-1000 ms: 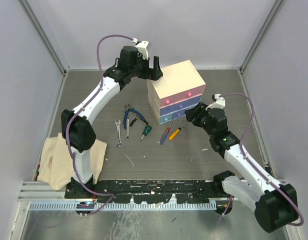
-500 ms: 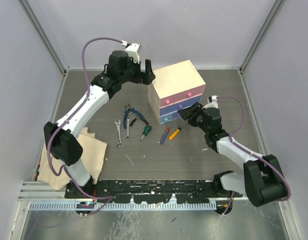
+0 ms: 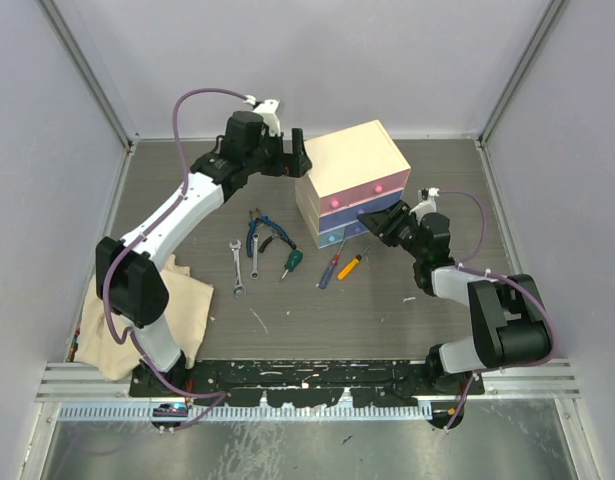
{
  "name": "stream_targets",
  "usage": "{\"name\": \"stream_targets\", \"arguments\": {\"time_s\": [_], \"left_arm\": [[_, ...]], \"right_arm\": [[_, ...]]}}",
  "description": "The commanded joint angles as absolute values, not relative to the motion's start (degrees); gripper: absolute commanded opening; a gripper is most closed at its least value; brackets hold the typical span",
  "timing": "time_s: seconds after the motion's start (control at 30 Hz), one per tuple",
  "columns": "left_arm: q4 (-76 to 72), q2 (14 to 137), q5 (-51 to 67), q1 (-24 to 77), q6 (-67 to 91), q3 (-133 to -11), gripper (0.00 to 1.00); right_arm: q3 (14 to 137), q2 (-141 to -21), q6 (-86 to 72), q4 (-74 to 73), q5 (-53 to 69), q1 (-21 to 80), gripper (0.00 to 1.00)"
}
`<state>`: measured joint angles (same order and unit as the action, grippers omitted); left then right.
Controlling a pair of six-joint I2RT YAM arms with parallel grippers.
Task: Sort the tools into containers
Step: Open the drawer in the storage box.
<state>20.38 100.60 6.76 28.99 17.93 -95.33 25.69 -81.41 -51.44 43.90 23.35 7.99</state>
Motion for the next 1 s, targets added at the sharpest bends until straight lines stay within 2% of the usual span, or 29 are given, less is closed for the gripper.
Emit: {"name": "stream_targets", "arguments": {"time_s": [0.0, 0.1, 0.33, 0.7, 0.97], "left_arm": [[17.17, 99.79, 7.50, 29.61, 19.29, -95.94, 1.00], [17.70, 100.40, 7.60, 30.10, 19.16, -95.97, 1.00], [20.89, 102.49, 8.17, 30.42, 20.11, -97.19, 0.93], [20.92, 103.62, 6.90, 30.94, 18.96, -93.94, 0.93], [21.18, 104.15, 6.94, 31.00, 18.39, -93.74, 0.92]], "right_arm": [[25.97, -81.99, -52.04, 52.05, 26.14, 7.43, 0.53], [26.36, -83.40, -52.63, 53.45, 26.11, 7.21, 0.53], [28.53, -86.91, -52.96, 55.23, 26.68, 7.16, 0.49], [31.34, -91.56, -51.54, 59.75, 28.57, 6.58, 0.44], [32.46, -94.72, -52.87, 62.99, 30.15, 6.07, 0.32]]}}
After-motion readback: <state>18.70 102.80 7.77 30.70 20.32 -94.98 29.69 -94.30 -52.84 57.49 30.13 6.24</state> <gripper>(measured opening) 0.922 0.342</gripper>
